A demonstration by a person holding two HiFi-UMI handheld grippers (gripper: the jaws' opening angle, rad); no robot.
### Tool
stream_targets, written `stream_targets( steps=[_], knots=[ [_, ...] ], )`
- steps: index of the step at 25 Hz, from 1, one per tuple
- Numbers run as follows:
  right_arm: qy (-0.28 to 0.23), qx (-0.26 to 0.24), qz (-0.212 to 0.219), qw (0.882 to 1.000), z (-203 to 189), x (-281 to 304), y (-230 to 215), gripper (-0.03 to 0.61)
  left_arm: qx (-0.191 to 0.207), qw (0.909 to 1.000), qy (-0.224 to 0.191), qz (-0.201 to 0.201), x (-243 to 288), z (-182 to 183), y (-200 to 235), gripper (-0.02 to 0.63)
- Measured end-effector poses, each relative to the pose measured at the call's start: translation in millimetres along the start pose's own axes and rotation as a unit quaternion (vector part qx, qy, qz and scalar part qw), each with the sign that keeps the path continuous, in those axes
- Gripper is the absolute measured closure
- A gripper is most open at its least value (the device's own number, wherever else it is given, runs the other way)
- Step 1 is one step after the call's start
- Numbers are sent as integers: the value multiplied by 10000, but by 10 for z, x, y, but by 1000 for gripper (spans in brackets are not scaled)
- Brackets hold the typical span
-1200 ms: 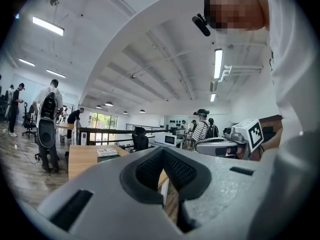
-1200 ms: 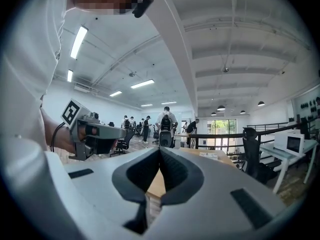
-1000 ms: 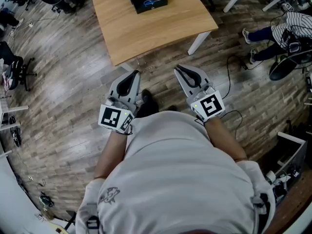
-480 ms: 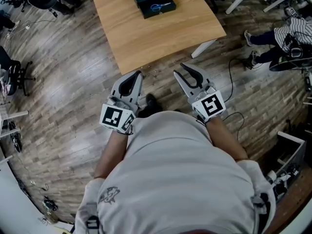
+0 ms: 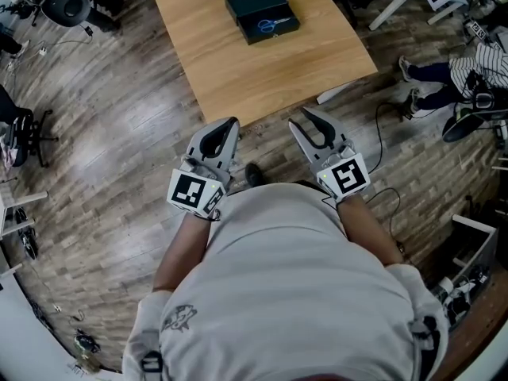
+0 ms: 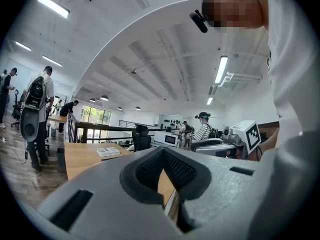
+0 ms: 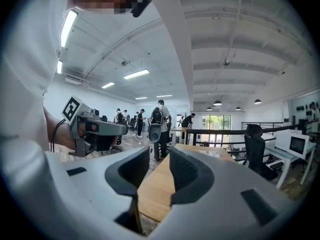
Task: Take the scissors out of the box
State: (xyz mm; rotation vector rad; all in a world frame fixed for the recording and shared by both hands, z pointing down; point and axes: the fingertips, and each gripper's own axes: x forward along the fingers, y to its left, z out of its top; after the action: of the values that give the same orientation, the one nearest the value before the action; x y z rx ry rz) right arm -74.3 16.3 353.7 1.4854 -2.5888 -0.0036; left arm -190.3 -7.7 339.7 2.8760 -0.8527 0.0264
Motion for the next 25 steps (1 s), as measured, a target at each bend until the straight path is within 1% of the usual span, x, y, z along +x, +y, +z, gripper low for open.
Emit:
stream_targets(
  steps=[6,10,13,17,25],
  knots=[
    [38,13,-30,10000,8,143,22,446,22,10000,-3,-73,25,1,158,609],
    [-12,57,-26,10000,-7,208,-51,445,61,9999,14,-131,138,4,187,609],
    [-32,64,52,10000,-10,259,-130,445,64,9999,17,-97,241,11,205,609],
    [-134,27,197,9997,-22,300,-342,445,74,10000,17,26,445,-5,199,609],
    [-239,13,734,9970,-26,458,-1028,445,74,9984,41,566,1031,38,227,609]
  ],
)
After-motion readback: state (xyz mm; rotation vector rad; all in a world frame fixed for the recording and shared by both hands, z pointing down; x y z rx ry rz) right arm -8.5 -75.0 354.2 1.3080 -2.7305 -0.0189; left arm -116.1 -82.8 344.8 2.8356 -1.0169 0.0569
